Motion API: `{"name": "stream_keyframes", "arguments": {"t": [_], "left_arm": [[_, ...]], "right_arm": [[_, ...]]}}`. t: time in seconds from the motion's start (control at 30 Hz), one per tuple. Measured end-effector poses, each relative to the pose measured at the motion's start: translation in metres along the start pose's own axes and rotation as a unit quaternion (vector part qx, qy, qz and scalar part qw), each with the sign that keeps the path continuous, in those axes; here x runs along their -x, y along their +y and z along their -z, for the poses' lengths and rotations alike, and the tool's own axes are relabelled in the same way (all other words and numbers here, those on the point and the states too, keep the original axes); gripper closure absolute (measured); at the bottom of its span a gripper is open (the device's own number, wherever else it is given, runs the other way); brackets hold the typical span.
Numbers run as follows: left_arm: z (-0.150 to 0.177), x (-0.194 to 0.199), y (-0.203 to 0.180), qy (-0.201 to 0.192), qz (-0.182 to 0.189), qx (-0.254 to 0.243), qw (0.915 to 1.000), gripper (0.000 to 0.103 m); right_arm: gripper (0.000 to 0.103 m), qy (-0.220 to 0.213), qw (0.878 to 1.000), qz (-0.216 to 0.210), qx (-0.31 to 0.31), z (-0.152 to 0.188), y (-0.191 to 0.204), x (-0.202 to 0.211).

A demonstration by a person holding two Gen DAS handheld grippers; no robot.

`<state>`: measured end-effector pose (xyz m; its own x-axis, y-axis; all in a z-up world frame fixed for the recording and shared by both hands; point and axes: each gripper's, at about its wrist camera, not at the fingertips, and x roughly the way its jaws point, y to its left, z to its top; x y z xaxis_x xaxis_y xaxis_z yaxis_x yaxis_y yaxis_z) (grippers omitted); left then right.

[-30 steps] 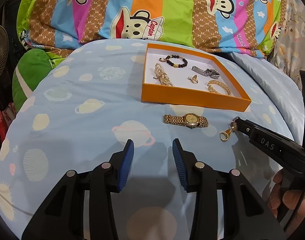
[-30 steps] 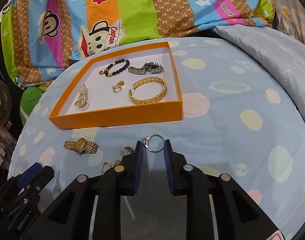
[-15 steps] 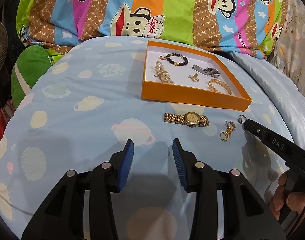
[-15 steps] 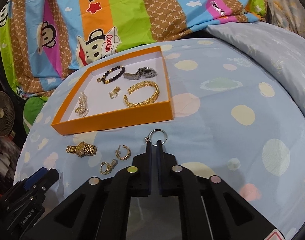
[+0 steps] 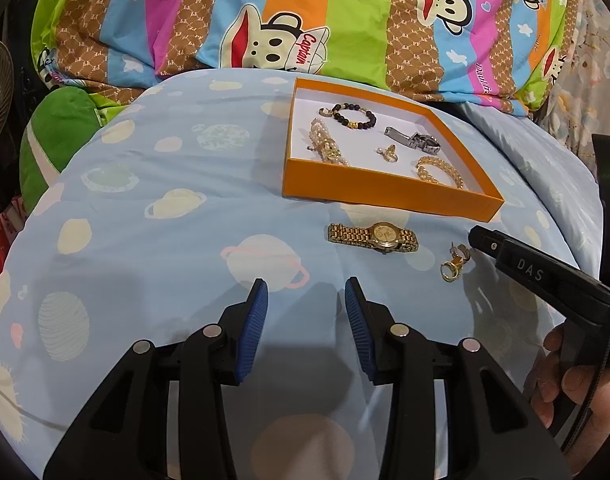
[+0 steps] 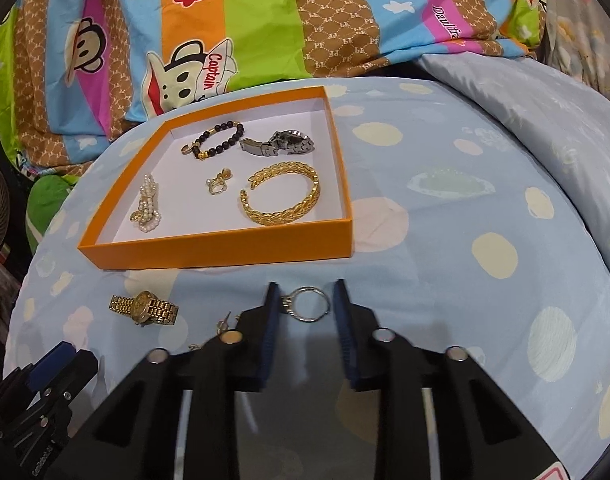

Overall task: Organize jewelry
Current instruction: 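Grasp the gold watch with the left tool while the right tool holds the ring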

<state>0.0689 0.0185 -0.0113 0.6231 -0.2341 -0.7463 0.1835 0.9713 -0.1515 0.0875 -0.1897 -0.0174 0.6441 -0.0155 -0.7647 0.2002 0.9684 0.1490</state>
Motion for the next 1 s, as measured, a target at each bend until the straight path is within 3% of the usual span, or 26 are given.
{"name": "stream_keyframes", "arguments": {"t": [0.43,0.6,0.77,0.87,1.0], "left_arm": [[-0.003,-0.004,-0.005,0.007,0.019,-0.005,0.9998,0.064],[-0.014,-0.013,-0.032,0.014,0.012,-0.080,0.9966,0.055],[-0.029,-0.024,-0.056,-0.004,0.004,-0.148,0.9890,0.048],[-0.037,-0.033,-0.059,-0.004,0.009,-0.170,0.9854,0.047],[-0.041,-0.047,-0.055,0.032,0.046,-0.166,0.9845,0.044]], "right_arm": [[0.080,-0.015,0.999,-0.031,-0.011,0.034,-0.015,0.035],[0.080,-0.019,0.999,-0.042,-0.013,0.048,-0.020,0.048],[0.079,-0.017,0.998,-0.051,-0.021,0.051,-0.024,0.049],[0.079,-0.014,0.998,-0.056,-0.022,0.051,-0.025,0.047],[0.079,-0.010,0.998,-0.059,-0.024,0.051,-0.026,0.045]]}}
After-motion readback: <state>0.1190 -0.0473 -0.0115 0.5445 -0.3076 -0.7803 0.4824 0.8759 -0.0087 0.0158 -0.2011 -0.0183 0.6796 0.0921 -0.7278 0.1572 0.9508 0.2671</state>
